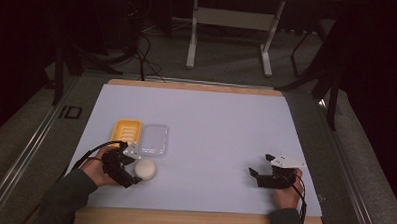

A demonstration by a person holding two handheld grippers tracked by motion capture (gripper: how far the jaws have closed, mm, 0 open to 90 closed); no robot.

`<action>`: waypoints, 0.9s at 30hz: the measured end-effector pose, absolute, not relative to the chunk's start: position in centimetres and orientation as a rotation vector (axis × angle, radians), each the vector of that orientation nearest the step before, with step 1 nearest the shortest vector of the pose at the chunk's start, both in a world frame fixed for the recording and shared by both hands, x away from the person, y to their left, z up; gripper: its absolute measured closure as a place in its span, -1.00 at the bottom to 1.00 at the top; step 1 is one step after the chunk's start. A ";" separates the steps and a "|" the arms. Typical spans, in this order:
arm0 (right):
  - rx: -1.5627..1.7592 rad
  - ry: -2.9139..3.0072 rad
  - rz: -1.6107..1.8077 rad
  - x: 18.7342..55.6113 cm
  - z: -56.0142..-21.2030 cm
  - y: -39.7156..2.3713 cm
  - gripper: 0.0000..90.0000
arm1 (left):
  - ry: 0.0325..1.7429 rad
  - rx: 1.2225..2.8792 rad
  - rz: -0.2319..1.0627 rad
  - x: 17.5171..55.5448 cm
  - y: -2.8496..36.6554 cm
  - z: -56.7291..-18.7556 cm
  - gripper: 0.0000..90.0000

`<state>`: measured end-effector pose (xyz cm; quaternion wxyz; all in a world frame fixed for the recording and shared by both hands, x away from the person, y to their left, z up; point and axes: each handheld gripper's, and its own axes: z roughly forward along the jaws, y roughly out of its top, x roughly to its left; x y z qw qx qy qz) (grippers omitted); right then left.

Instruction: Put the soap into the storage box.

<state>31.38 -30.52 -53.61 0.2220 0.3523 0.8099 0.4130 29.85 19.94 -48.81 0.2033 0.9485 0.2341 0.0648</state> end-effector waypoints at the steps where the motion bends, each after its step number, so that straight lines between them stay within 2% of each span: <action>1: 0.972 2.237 1.141 31.4 -53.6 -30.5 -0.69 | 0.652 2.648 0.177 29.9 19.8 -48.8 -0.48; 3: 0.972 2.238 1.140 31.4 -53.6 -30.5 -0.69 | 0.638 2.657 0.177 29.9 19.6 -48.8 -0.54; 27: 0.966 2.237 1.142 31.4 -53.6 -30.5 -0.69 | 0.588 2.750 0.138 31.2 17.3 -50.0 -0.67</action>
